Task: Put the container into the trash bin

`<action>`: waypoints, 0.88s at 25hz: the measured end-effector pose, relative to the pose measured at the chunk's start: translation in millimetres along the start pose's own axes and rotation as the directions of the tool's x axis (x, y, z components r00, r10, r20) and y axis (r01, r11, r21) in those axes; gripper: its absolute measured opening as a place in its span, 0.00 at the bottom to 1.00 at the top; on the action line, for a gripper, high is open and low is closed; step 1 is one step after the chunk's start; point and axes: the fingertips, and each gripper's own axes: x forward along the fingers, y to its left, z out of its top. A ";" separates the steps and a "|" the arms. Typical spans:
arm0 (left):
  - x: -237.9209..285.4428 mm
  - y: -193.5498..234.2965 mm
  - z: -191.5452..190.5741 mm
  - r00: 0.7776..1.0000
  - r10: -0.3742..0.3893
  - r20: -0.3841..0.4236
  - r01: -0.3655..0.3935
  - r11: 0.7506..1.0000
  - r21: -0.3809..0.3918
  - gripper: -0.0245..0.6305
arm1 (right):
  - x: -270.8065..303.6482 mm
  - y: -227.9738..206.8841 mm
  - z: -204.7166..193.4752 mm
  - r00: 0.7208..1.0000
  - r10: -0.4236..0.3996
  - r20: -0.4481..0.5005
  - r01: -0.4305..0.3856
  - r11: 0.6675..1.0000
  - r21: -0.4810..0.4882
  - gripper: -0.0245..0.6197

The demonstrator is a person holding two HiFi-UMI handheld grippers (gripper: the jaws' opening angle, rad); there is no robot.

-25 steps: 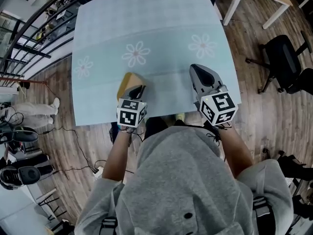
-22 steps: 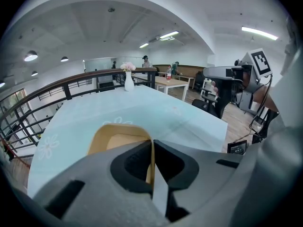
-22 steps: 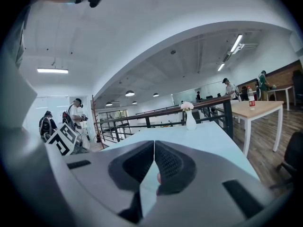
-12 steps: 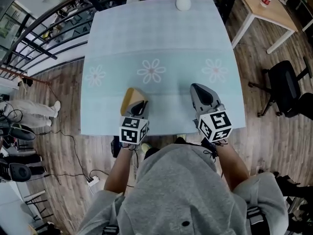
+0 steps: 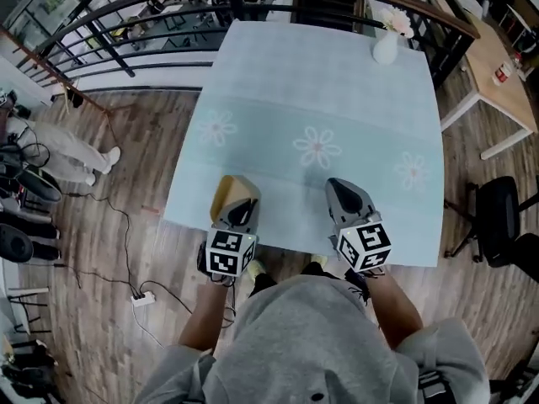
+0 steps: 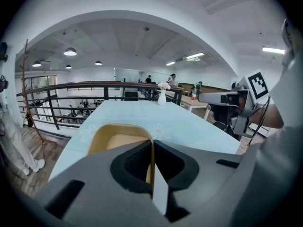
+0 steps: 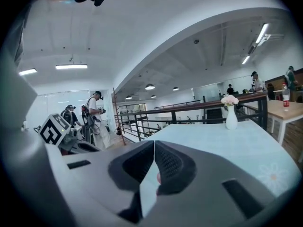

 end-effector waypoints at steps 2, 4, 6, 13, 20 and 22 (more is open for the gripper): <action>-17.1 23.4 -2.4 0.999 0.040 0.018 -0.040 0.999 -0.036 0.08 | 19.8 24.1 3.6 0.999 0.048 -0.007 -0.048 0.999 -0.017 0.08; -33.3 44.7 -7.1 0.997 0.077 0.028 -0.075 0.994 -0.076 0.08 | 38.1 46.9 3.8 0.996 0.092 -0.023 -0.092 0.995 -0.030 0.08; -50.9 66.1 -13.7 0.992 0.118 0.032 -0.114 0.987 -0.109 0.08 | 56.0 71.6 2.9 0.990 0.138 -0.040 -0.140 0.989 -0.040 0.08; -109.8 132.0 -58.4 0.966 0.258 0.013 -0.249 0.943 -0.222 0.08 | 109.7 163.7 -9.5 0.950 0.299 -0.093 -0.306 0.950 -0.067 0.08; -158.9 172.7 -96.5 0.940 0.342 -0.008 -0.329 0.898 -0.292 0.08 | 138.7 235.4 -26.2 0.908 0.395 -0.138 -0.407 0.911 -0.074 0.08; -173.6 183.6 -105.9 0.933 0.360 -0.015 -0.347 0.887 -0.306 0.08 | 146.7 255.5 -30.2 0.899 0.414 -0.145 -0.427 0.901 -0.074 0.08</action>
